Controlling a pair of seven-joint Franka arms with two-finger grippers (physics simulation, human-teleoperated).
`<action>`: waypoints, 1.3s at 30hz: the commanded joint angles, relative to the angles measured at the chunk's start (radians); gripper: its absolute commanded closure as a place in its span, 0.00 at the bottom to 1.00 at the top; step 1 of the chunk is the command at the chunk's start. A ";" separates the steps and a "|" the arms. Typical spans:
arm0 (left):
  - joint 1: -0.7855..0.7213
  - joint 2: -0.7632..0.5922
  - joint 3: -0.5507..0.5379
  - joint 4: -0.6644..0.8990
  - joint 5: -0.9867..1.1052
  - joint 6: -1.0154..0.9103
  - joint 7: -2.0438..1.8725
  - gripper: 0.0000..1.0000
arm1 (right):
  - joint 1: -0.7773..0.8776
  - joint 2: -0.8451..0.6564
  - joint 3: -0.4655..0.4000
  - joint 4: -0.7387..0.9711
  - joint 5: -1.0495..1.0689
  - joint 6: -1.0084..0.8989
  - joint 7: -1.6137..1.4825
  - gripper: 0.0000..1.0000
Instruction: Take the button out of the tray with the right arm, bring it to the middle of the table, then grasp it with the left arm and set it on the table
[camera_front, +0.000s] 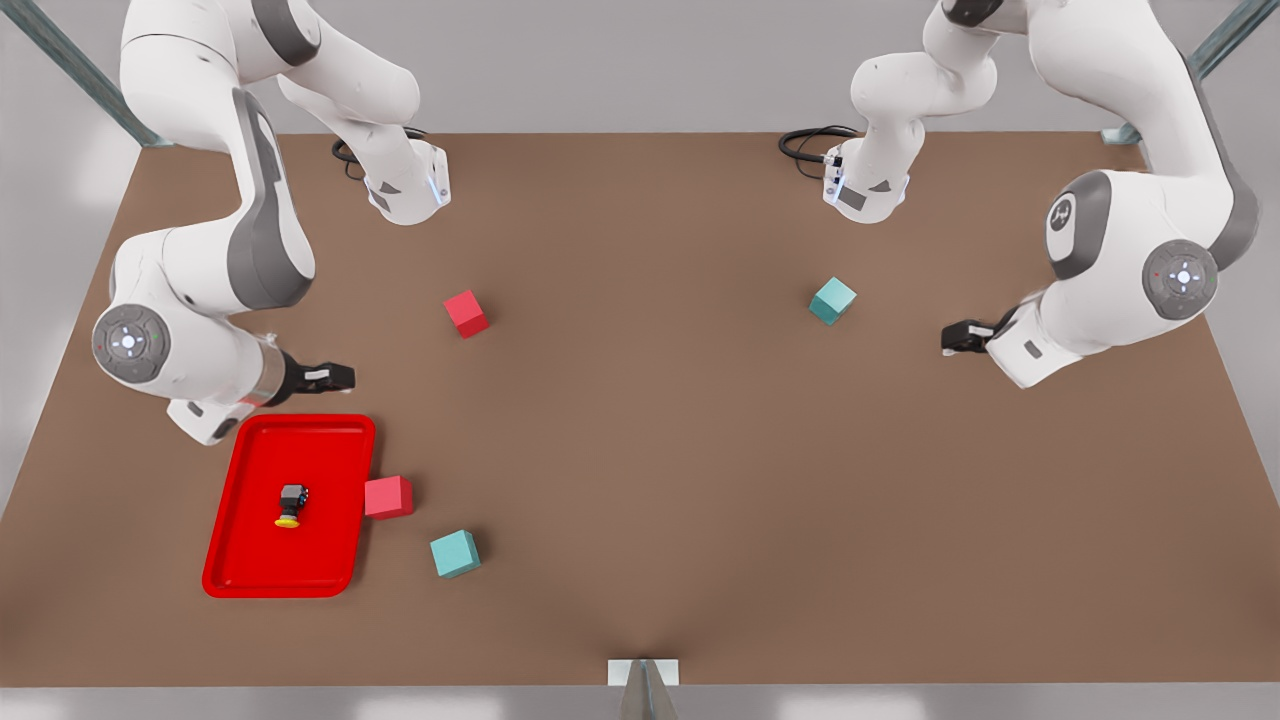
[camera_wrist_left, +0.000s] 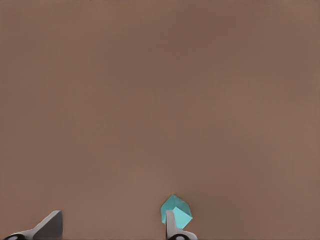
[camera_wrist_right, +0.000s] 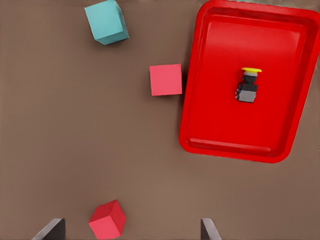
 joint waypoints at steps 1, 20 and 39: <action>0.007 0.021 -0.001 0.010 0.001 0.121 0.070 0.00 | 0.000 0.000 0.001 0.001 -0.007 0.110 0.107 0.00; 0.006 0.061 -0.010 0.008 0.024 0.112 0.030 0.00 | -0.056 0.270 -0.225 -0.062 -0.044 0.443 0.063 0.00; 0.006 0.056 -0.010 0.008 0.059 0.101 0.031 0.00 | -0.039 0.517 -0.263 -0.033 -0.063 0.715 -0.049 0.00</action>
